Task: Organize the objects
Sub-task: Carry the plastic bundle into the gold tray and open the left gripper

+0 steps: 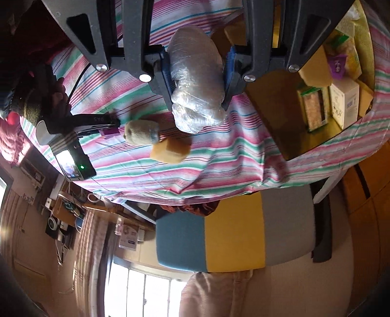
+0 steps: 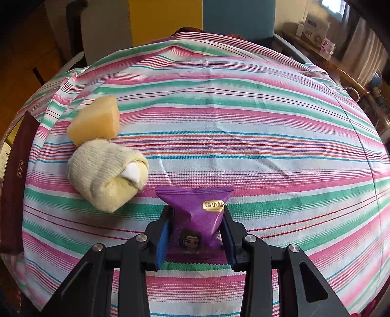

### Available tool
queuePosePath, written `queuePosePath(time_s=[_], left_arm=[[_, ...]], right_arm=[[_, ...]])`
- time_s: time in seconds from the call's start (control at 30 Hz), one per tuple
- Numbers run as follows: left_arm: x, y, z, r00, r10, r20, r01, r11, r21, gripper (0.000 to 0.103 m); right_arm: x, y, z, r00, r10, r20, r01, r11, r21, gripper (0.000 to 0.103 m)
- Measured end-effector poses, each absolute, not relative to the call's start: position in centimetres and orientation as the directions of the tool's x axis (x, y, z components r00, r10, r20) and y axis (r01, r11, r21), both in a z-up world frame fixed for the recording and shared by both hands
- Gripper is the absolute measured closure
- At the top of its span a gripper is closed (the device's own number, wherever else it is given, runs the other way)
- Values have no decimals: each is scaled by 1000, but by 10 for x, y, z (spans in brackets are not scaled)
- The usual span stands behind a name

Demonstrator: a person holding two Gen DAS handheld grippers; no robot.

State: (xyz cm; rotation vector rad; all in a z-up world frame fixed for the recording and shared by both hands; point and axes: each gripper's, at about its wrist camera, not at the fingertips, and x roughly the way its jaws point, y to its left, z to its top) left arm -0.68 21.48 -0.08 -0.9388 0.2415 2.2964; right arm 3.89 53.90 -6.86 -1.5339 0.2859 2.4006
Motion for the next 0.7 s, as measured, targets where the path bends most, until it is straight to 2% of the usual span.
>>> queuePosePath(time_s=[0.13, 0.47, 0.7], left_arm=[[-27, 176, 0, -545, 488, -682, -550, -822, -149, 68], [-106, 60, -14, -528, 472, -706, -250, -881, -401, 68], [-151, 87, -29, -457, 476, -752, -271, -879, -392, 68]], right_arm=[[39, 537, -68, -399, 138, -907, -333, -943, 3, 63], [37, 534, -70, -393, 154, -906, -325, -945, -20, 64], [37, 533, -70, -390, 159, -907, -322, -946, -27, 64]])
